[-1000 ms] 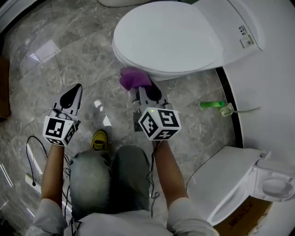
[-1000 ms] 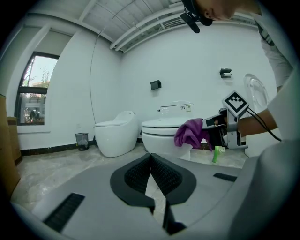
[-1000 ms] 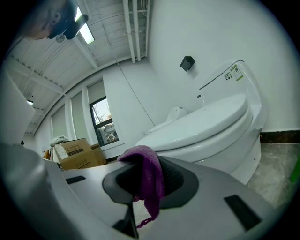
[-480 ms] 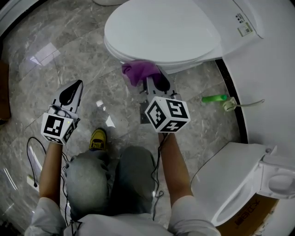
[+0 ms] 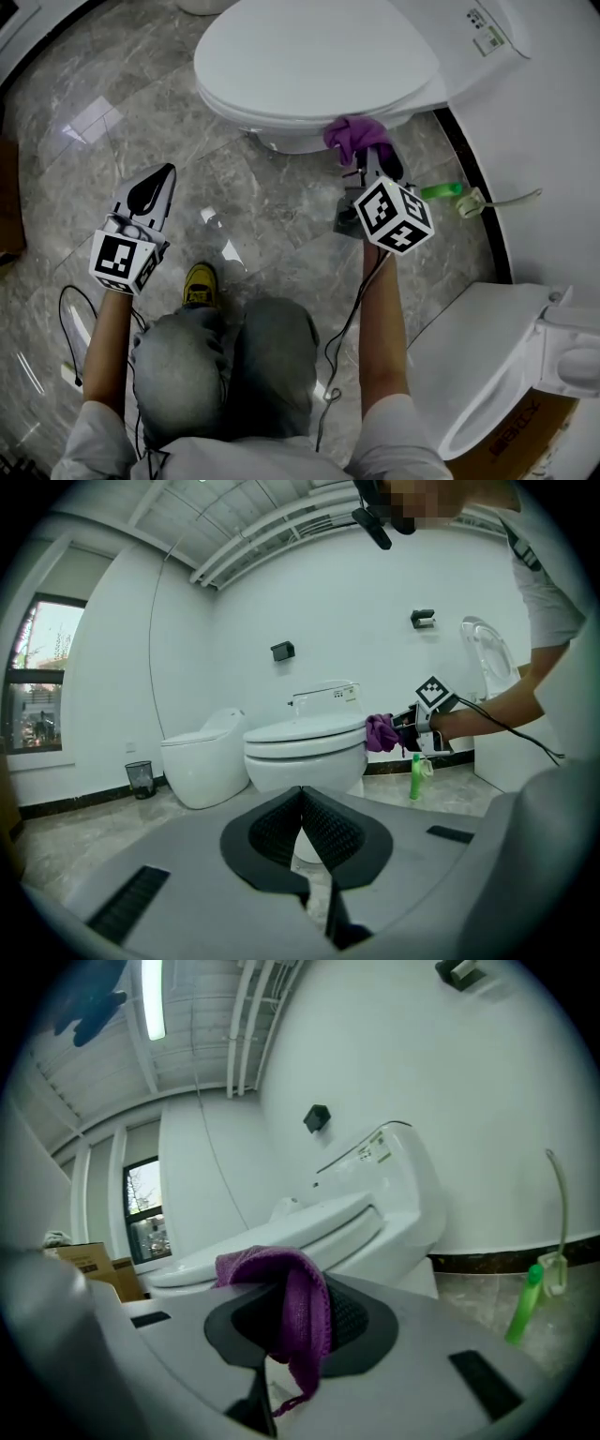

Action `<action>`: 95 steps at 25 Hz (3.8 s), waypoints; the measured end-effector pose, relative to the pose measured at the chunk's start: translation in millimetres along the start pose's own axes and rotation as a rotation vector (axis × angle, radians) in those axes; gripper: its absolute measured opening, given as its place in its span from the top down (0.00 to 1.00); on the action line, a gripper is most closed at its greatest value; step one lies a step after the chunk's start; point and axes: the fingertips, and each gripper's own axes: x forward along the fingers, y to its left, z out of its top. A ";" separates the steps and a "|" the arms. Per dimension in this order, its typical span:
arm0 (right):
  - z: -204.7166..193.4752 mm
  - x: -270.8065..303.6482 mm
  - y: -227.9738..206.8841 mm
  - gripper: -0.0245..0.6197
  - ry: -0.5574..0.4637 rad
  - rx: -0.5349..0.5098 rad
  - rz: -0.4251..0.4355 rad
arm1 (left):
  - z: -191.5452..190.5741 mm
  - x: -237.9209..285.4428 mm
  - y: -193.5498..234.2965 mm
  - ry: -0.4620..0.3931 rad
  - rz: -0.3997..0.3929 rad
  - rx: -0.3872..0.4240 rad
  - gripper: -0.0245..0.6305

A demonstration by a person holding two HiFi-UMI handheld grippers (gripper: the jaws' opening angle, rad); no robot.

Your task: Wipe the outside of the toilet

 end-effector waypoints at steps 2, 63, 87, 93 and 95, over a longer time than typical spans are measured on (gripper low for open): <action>4.1 -2.1 -36.4 0.82 -0.001 0.000 -0.082 | 1.0 -0.9 -0.9 0.001 -0.003 0.005 0.94; -55.7 27.4 -57.4 0.82 0.054 -0.061 -0.133 | -79.6 -44.0 -1.8 0.122 0.071 -0.024 0.94; -159.2 29.5 159.6 0.84 0.221 -0.168 0.362 | -107.3 -66.7 11.4 0.116 0.097 -0.041 0.94; -163.3 53.7 139.6 0.83 0.219 -0.092 0.298 | -120.7 -69.3 23.1 0.152 0.112 -0.077 0.94; -163.5 56.3 132.9 0.83 0.223 -0.096 0.291 | -123.2 -67.8 26.7 0.133 0.115 -0.066 0.94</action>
